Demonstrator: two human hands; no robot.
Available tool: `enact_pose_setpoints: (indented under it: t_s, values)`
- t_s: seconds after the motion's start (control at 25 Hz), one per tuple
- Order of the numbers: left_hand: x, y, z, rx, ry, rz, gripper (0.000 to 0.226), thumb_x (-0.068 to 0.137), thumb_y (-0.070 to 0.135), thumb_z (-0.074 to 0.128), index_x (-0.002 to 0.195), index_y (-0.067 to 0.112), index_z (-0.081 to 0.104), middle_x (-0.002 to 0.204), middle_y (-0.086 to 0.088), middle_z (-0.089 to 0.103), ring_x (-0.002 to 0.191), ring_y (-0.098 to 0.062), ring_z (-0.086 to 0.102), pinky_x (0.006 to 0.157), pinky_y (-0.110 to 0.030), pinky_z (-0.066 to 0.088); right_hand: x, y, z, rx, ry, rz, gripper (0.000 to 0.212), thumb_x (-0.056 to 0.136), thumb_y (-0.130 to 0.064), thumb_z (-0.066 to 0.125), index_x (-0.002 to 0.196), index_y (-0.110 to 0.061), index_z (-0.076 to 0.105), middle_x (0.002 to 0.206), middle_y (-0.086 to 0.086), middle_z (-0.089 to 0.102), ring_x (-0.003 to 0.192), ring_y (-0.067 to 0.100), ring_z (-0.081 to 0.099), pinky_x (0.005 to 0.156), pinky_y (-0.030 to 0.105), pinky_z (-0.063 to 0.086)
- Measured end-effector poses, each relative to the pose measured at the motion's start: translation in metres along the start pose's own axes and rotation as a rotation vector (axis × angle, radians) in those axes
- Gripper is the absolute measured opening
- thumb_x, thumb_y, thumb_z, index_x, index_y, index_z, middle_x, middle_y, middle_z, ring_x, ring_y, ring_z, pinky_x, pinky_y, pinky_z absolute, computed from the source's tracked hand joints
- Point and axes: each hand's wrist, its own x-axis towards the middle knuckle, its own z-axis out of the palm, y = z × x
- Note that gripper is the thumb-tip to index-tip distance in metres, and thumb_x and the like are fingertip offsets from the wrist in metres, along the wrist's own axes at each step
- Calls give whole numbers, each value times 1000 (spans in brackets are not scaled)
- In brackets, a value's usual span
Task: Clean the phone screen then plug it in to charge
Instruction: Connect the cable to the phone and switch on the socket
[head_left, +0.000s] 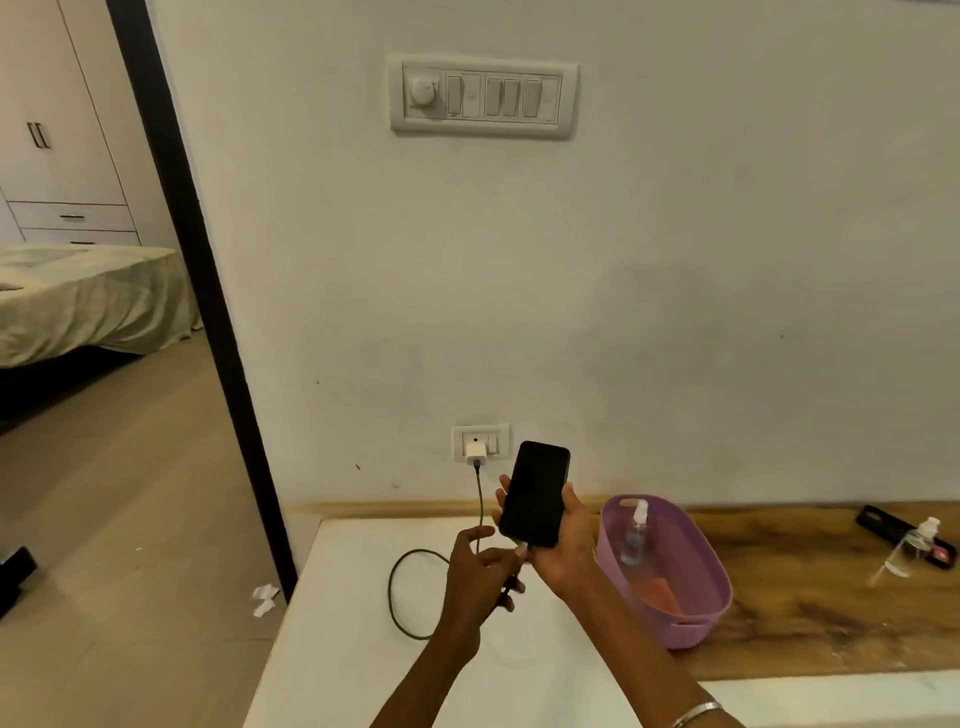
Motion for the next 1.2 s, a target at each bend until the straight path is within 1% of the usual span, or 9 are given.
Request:
enact_pose_setpoints:
  t_s: [0.12,0.24,0.48,0.6,0.68,0.76,0.84,0.96,1.2]
  values:
    - [1,-19,-24,340,-220,89,22,89,34,69,106,20,67,76,-7,76,53,-16,61,50,-26,44,10,-19,-12,-31,59,-10,64,97,-56,25,136,-11,49,133,21,57,113,38,59,98,51,45]
    - [7,-46,-50,499,-331,118,19,94,22,60,88,23,79,69,-1,74,58,-12,61,59,-23,48,24,-38,-30,-88,136,-1,65,98,-56,26,134,-9,51,129,19,60,111,39,61,94,53,48]
    - [41,-101,-95,899,-231,229,20,81,7,72,74,25,78,69,12,73,72,-5,69,83,-28,54,43,-46,-66,-262,214,119,52,97,-47,39,122,-6,59,114,25,67,104,47,63,81,59,53]
    - [74,-133,-111,1040,-225,276,31,54,11,94,60,34,73,69,17,69,70,6,63,74,-13,53,55,-34,-104,-345,252,190,50,97,-47,39,119,-7,61,110,25,69,98,47,65,73,58,55]
    - [93,-154,-116,1104,-175,393,27,52,20,91,53,34,69,65,22,63,67,11,58,65,-8,52,67,-21,-132,-369,267,245,52,98,-47,36,120,-7,60,110,27,68,94,46,66,67,57,56]
    - [106,-174,-117,1080,-106,393,21,66,17,78,55,33,69,69,17,65,70,7,60,67,-14,55,78,-6,-159,-395,280,274,55,98,-49,34,121,-7,60,109,28,68,92,45,67,65,54,57]
    - [116,-194,-119,1087,-140,340,29,59,-2,85,63,25,76,78,12,71,82,3,58,72,-16,55,88,9,-178,-442,290,276,56,97,-52,36,119,-7,62,109,28,68,94,45,66,70,51,58]
    - [118,-214,-114,1100,-113,267,21,85,5,67,98,19,75,118,6,62,108,4,47,91,-11,42,103,28,-200,-566,330,279,53,93,-51,47,115,-6,65,105,25,70,94,43,68,79,46,57]
    - [125,-229,-104,1093,-28,358,40,75,-15,57,89,17,77,110,9,61,107,9,46,95,-2,33,120,52,-217,-809,454,209,34,93,-47,52,106,-18,63,98,11,73,84,28,72,67,35,58]
